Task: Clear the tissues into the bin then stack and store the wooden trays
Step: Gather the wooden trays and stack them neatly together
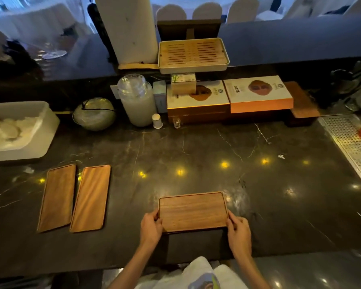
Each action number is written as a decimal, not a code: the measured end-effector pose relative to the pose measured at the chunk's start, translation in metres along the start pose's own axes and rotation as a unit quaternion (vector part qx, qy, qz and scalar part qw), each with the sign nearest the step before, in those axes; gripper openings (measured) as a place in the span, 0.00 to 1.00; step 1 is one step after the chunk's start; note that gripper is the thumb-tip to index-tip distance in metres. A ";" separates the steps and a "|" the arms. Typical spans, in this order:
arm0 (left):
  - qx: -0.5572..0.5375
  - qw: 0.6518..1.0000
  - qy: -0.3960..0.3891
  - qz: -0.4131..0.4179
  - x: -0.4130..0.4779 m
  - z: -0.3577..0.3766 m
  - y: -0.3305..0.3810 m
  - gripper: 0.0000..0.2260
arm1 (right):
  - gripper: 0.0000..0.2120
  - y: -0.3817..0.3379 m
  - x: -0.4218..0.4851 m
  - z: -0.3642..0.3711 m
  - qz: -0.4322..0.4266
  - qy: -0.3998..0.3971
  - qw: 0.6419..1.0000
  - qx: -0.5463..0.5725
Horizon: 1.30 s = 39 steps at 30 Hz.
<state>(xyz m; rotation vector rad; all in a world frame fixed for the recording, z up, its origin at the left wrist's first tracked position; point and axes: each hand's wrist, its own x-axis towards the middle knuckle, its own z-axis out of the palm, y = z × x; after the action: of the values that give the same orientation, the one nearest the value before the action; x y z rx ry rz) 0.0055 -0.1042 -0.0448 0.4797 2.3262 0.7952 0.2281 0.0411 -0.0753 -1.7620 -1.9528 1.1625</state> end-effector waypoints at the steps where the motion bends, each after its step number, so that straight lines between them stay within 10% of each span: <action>1: -0.004 1.000 -0.001 -0.006 -0.001 0.001 0.000 0.13 | 0.16 0.001 0.000 0.000 0.002 0.000 1.000 0.003; 18: -0.073 0.995 -0.060 -0.017 0.007 -0.015 -0.017 0.13 | 0.17 -0.028 0.001 -0.003 0.077 -0.033 0.993 -0.082; 24: -0.126 0.991 -0.012 -0.045 0.031 -0.078 -0.047 0.16 | 0.19 -0.104 -0.027 0.037 0.052 0.082 0.978 -0.184; 30: -0.141 0.968 0.142 -0.151 0.064 -0.188 -0.118 0.12 | 0.13 -0.205 -0.054 0.175 -0.087 -0.139 0.978 -0.127; 39: -0.068 0.974 0.091 -0.194 0.065 -0.225 -0.166 0.14 | 0.14 -0.276 -0.098 0.315 0.062 -0.231 0.970 -0.044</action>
<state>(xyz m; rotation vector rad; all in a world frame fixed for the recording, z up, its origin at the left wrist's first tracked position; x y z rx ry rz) -0.2136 -0.2900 -0.0407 -0.1133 2.4011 0.8218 -0.1557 -0.1524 -0.0545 -1.8000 -2.1956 1.6789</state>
